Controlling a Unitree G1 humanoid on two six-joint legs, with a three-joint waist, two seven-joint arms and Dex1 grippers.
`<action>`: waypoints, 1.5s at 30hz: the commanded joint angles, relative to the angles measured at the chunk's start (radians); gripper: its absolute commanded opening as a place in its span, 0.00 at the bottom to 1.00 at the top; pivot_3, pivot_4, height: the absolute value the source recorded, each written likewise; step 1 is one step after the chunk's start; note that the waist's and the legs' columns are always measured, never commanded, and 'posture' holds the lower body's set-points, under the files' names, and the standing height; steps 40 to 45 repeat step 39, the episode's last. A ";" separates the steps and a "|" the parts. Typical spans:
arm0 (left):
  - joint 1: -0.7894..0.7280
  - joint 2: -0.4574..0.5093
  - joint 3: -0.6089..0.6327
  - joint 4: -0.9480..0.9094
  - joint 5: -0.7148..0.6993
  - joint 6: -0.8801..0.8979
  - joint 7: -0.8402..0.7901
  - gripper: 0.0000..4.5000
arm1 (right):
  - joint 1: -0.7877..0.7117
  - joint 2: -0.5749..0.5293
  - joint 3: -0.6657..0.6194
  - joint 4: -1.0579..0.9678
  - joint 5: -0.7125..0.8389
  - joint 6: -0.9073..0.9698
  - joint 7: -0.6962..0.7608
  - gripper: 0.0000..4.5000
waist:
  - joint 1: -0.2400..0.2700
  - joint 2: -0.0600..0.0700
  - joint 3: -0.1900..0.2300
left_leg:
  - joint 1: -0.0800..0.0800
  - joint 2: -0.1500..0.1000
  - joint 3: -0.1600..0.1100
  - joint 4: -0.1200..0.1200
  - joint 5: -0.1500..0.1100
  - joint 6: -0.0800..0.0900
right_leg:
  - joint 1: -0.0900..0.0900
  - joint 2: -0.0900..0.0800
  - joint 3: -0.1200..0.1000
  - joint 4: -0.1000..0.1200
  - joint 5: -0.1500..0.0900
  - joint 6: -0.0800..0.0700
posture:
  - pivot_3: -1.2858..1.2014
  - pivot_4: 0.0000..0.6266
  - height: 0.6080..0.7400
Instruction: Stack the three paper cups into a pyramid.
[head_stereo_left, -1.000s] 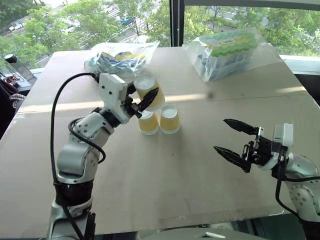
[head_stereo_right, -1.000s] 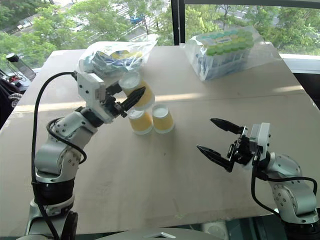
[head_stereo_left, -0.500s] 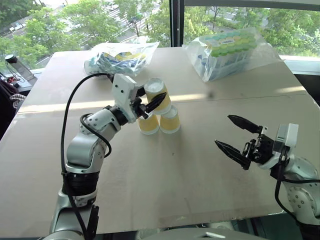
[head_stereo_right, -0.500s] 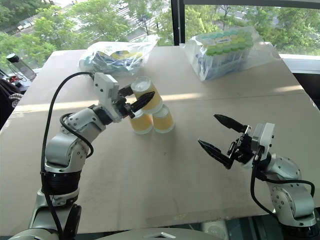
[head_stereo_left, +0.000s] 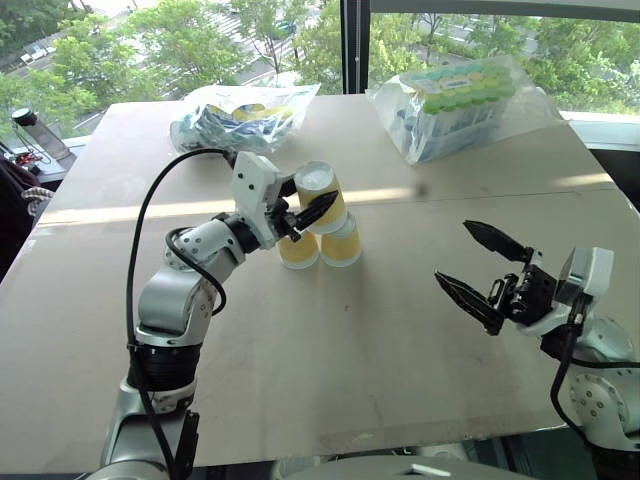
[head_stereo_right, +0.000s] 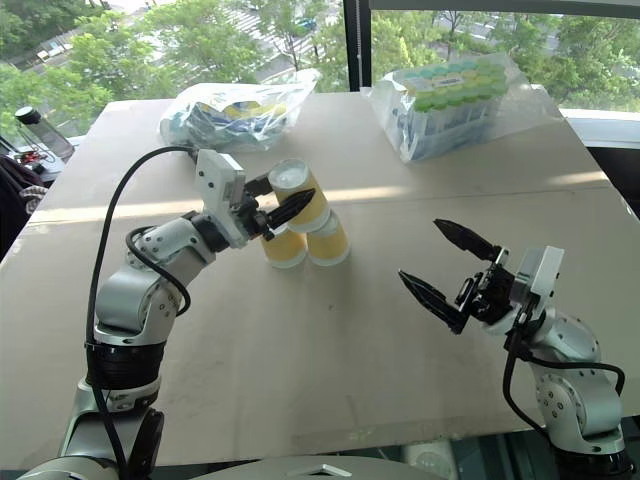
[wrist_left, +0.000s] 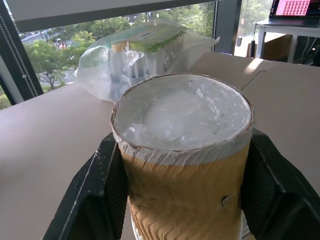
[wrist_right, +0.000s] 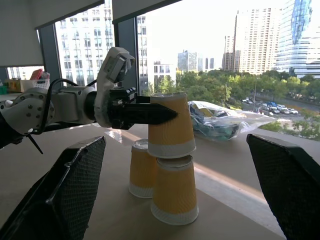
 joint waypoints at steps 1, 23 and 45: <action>0.000 0.007 0.013 -0.006 -0.001 -0.008 -0.010 0.99 | 0.012 -0.002 -0.026 -0.027 0.020 -0.023 0.009 1.00 | 0.000 0.000 0.000 | 0.000 0.000 0.000 0.000 0.000 0.000 | 0.000 0.000 0.000 0.000 0.000 0.000 | 0.52 0.24 1.00; 0.494 0.138 0.353 -0.433 -0.313 0.043 -0.080 0.99 | 0.182 -0.027 -0.060 0.095 0.006 -0.108 0.173 1.00 | 0.001 0.001 0.000 | 0.002 0.000 0.001 -0.001 0.000 0.000 | 0.001 0.000 0.004 0.001 0.000 0.000 | 0.52 0.24 1.00; 0.942 0.017 0.057 -0.428 0.110 -0.174 0.030 0.99 | 0.305 -0.047 -0.065 0.259 -0.206 -0.183 0.112 1.00 | 0.007 0.001 0.000 | 0.003 0.001 0.002 -0.002 -0.001 0.000 | 0.003 0.000 0.005 0.000 0.000 0.000 | 0.52 0.24 1.00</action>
